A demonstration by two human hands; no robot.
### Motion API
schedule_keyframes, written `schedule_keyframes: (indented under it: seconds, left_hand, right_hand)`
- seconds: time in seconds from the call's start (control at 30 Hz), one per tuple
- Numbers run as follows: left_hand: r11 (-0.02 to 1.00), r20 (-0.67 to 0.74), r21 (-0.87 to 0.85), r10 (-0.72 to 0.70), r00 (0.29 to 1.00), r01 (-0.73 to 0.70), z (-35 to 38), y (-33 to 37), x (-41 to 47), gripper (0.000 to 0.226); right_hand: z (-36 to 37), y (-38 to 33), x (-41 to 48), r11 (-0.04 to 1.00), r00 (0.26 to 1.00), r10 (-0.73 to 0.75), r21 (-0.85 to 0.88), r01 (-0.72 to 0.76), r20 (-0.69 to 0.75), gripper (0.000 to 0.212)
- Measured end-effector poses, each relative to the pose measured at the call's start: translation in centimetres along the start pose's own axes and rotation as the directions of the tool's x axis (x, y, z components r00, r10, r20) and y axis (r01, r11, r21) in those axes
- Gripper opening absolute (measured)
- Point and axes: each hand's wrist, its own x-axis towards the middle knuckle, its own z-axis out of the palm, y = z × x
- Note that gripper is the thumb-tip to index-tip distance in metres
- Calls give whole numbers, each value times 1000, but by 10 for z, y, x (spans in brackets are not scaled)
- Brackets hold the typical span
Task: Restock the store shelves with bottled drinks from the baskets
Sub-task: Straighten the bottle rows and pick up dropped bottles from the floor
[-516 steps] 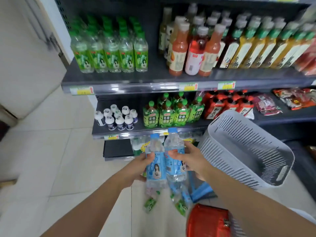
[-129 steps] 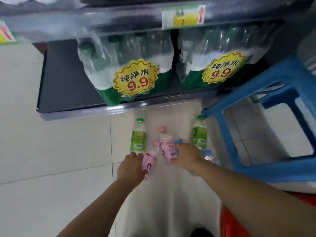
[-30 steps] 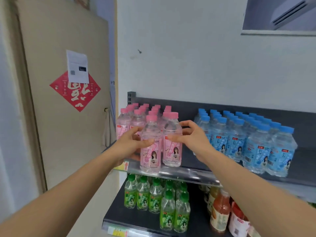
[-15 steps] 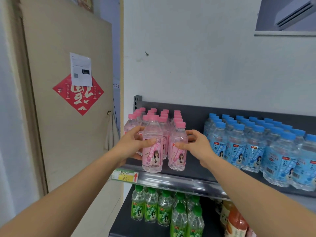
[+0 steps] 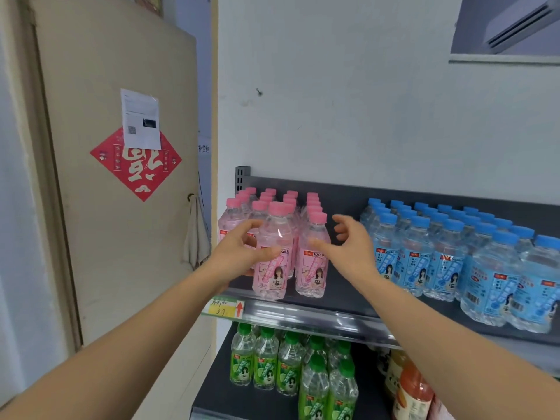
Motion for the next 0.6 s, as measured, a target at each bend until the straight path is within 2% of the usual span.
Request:
schedule_keyframes:
  seconds: [0.07,0.1,0.17,0.23,0.3,0.47,0.6]
  left_hand:
    - [1000,-25,9,30,999,-29,2,3,0,65]
    - [999,-35,4,36,999,-36,4,4,1,65]
    - [998,-45,-3,55,997,-55,7,5,2,66]
    - [997,-49,6,72,996,-72,10,7,4,68]
    - [997,-46,8,80,996,-79,14,7,5,69]
    - [999,-22,-33,35,999,-35,16,-4,12,79]
    - [998,5,58,-3,1000,2,13,-13,18,59]
  right_hand:
    - [-5,-23,-1,990,984,-142,-23,140,-107,48]
    - [-7,-36,0,982,979,-189,-9,189,-83,42]
    - [-7,-61,5,974,971,-228,12,227,68,42]
    - [-4,-80,12,970,947,-228,-30,241,228,48]
    - [-1,-90,20,960,932,-214,-112,256,294,47]
    - [10,-93,38,937,939,-144,-264,231,311,44]
    - [18,-88,46,882,941,-113,-403,243,320,42]
